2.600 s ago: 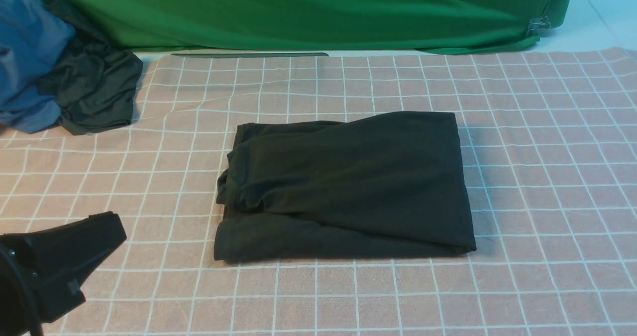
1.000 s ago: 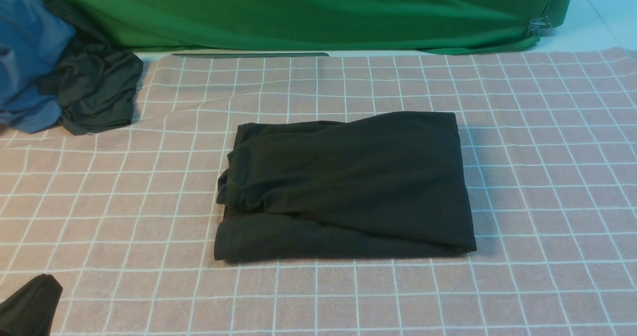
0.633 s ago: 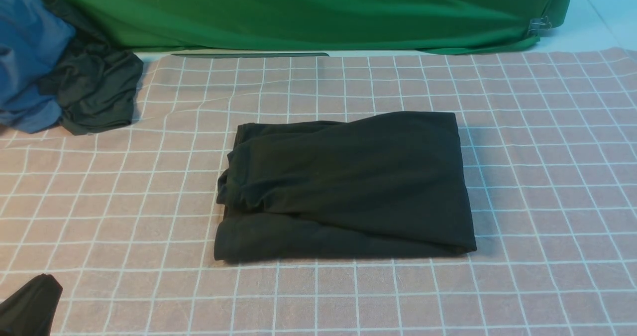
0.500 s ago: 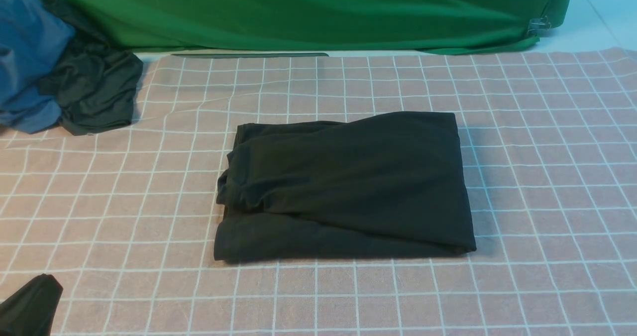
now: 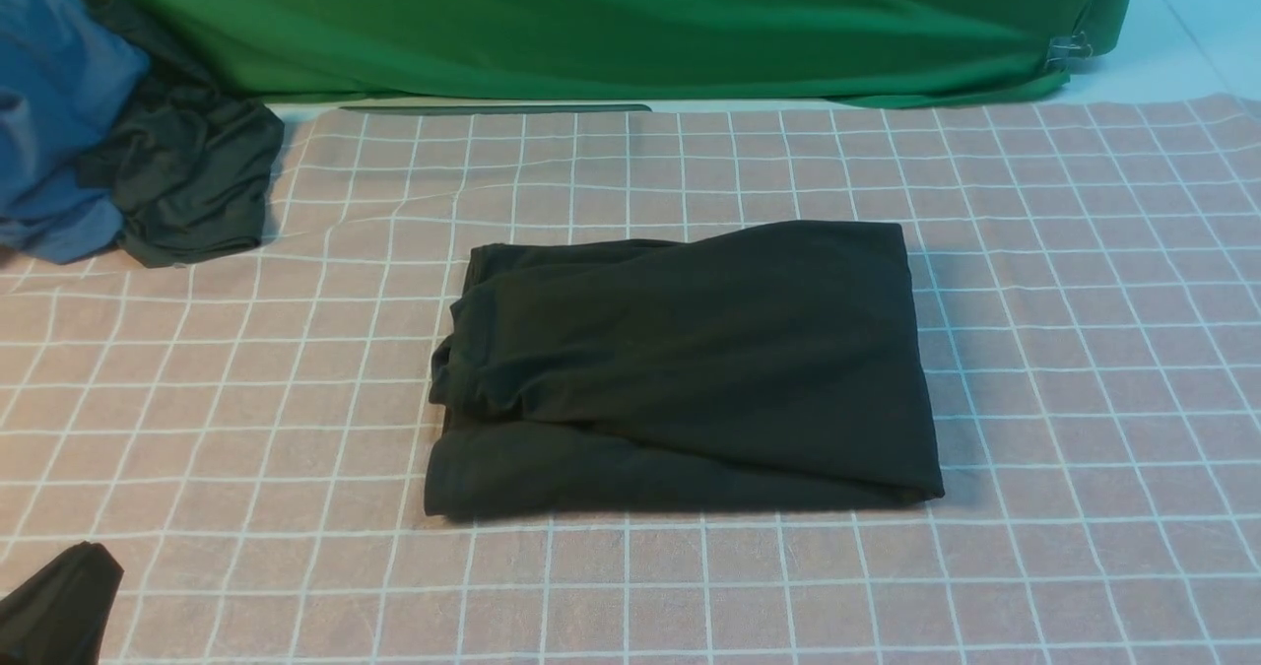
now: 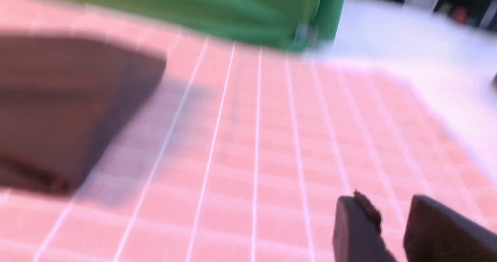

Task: Fold a long-sleeved shirt over a pink coffee tablecloth.

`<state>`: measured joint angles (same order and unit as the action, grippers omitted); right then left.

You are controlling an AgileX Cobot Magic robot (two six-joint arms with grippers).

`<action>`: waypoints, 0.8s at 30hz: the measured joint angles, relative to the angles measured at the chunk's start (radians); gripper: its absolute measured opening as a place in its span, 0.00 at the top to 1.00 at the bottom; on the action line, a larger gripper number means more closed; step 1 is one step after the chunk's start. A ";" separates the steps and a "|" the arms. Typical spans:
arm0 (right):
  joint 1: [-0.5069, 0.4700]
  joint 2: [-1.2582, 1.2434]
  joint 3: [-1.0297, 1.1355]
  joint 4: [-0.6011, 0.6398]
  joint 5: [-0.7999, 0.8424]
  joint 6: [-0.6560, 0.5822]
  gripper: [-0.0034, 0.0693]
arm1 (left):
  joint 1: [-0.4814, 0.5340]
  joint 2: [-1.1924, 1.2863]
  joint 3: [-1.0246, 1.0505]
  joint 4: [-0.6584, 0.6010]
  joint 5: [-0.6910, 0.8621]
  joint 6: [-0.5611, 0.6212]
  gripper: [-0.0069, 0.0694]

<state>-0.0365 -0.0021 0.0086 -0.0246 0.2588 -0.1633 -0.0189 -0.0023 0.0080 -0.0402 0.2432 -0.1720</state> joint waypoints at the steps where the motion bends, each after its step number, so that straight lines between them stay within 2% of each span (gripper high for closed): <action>1: 0.000 0.000 0.000 0.001 0.001 0.010 0.63 | 0.000 0.000 0.000 0.000 0.001 0.000 0.85; 7: 0.000 0.000 0.000 0.007 0.002 0.114 0.63 | 0.000 0.000 0.000 0.000 0.001 0.000 0.85; 24: 0.000 0.000 0.000 0.010 0.002 0.134 0.63 | 0.000 0.000 0.000 0.000 0.001 0.004 0.85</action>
